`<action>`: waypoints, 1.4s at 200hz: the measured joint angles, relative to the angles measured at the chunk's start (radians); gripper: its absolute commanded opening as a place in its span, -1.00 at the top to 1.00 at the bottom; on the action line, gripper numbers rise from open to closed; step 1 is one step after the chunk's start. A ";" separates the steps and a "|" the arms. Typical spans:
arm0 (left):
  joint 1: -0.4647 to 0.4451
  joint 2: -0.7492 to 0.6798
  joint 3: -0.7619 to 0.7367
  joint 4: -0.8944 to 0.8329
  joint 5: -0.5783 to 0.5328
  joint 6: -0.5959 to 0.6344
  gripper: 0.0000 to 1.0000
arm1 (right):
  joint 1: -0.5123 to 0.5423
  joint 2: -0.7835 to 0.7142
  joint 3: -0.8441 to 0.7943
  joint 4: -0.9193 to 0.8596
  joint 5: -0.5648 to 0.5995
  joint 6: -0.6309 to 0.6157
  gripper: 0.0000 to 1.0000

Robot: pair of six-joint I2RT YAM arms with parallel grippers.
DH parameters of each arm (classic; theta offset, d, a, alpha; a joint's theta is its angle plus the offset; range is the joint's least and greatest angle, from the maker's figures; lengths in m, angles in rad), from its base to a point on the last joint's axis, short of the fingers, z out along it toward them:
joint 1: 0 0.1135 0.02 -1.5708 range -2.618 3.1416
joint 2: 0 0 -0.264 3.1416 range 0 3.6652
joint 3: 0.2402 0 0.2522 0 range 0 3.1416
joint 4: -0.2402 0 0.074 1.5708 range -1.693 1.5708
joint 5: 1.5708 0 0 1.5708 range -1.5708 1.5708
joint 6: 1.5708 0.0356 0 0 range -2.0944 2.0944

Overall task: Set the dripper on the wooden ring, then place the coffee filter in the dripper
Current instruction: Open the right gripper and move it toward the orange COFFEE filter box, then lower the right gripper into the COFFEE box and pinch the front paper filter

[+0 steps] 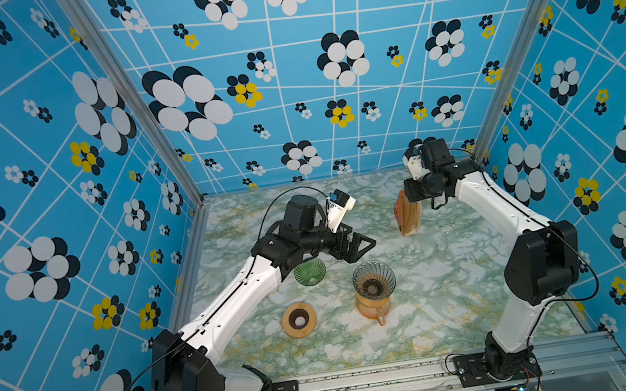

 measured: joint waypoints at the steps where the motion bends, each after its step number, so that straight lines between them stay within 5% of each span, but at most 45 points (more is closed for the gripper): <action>1: 0.000 0.000 0.000 0.000 0.000 0.000 -0.98 | 0.000 0.002 0.002 -0.001 0.001 -0.002 0.65; 84: -0.006 0.000 0.000 -0.011 0.000 0.010 -0.98 | -0.018 0.187 0.234 -0.131 0.018 -0.128 0.67; 280: -0.006 0.011 0.000 -0.022 0.004 0.021 -0.98 | -0.018 0.333 0.338 -0.222 0.070 -0.139 0.66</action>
